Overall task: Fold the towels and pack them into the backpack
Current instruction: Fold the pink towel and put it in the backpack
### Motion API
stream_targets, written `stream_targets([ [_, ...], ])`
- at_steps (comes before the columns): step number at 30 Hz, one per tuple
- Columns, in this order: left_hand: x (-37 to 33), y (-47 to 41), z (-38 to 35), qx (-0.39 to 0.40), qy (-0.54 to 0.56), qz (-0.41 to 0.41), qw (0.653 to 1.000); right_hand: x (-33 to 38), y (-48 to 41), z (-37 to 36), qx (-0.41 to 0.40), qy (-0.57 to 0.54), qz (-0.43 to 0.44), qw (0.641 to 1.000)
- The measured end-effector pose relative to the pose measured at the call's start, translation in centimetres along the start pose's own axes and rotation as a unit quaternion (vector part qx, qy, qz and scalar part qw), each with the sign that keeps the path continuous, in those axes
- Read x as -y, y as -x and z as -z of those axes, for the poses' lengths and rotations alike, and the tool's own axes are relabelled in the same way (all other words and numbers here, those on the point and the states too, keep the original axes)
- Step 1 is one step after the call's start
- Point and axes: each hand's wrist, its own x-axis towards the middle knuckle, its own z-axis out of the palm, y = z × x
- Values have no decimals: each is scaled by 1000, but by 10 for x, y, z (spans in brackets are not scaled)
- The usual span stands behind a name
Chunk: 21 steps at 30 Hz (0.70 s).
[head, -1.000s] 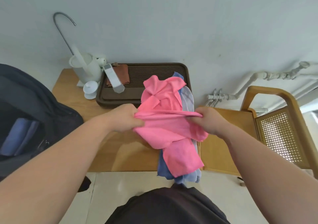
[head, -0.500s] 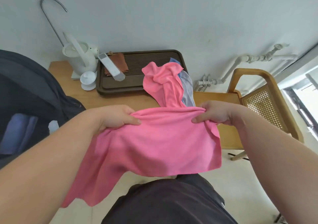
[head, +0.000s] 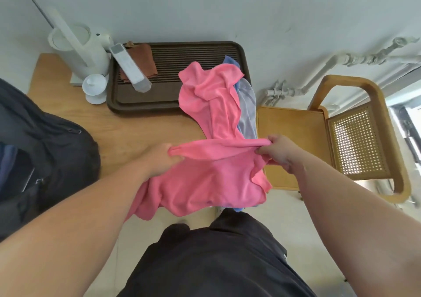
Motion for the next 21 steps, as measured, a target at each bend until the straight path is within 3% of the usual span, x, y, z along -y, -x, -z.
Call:
stream_targets([
  [3,-12,-25,-1,-34,26,24,999,1,-30,10,1,-58,-27,998],
  [7,-17,-59,7,-68,-32,34,997,9,-67,14,0,-83,-28,996],
  [13,-35,-104,32,-157,-153,-18,975,35,-108,17,-34,-94,40,994],
  [16,-43,-121,41,-205,-152,-41,966,47,-118,18,-59,-122,81,988],
  [19,-47,-129,38,-202,-141,-24,969,51,-123,18,-81,-154,81,981],
  [21,-43,-127,29,-157,-146,-6,977,45,-126,18,-77,-133,73,985],
])
